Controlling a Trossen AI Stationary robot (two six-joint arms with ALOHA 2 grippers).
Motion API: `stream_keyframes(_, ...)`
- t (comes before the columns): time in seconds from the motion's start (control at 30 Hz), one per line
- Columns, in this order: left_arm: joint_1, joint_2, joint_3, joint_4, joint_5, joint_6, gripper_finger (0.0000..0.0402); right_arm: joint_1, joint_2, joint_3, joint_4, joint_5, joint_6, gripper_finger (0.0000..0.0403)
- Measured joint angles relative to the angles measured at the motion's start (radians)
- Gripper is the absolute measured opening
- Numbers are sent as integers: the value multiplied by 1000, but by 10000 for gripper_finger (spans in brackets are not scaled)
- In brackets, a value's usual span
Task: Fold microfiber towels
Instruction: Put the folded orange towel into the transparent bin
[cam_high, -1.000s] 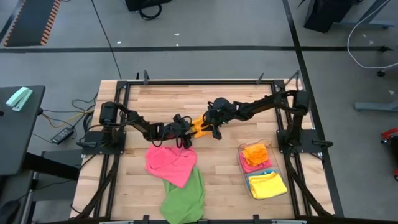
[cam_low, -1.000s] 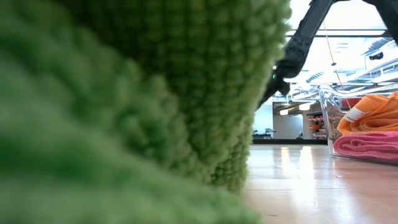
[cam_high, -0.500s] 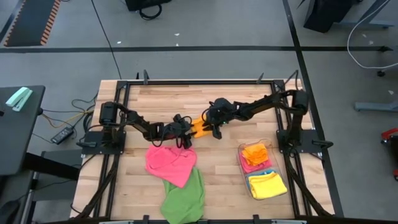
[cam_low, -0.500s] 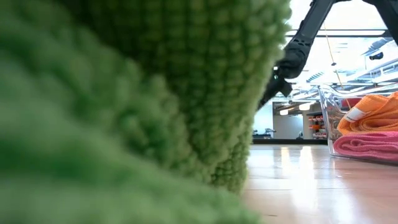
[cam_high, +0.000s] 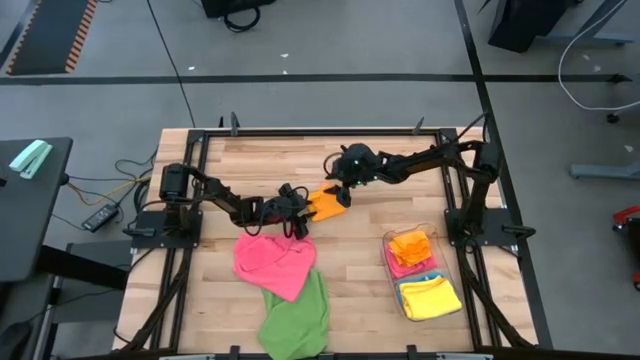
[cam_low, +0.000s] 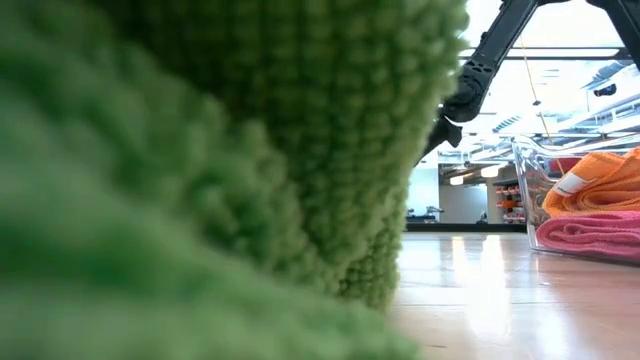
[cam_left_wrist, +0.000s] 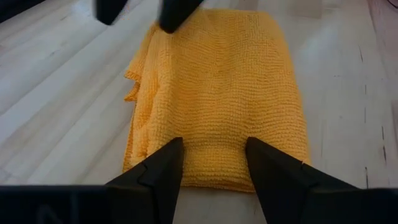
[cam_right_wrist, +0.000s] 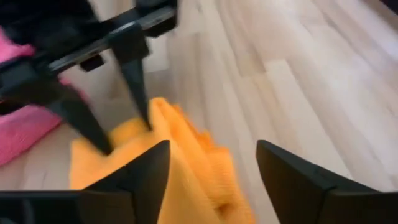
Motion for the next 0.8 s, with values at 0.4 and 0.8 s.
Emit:
stream_keyframes(0.4, 0, 0, 0, -5, 6, -4, 181, -34, 50, 27, -191, -60, 48, 275)
stream_keyframes(0.8, -1, 0, 0, -8, 5, 0, 178, 13, 88, 30, -159, -44, 43, 215)
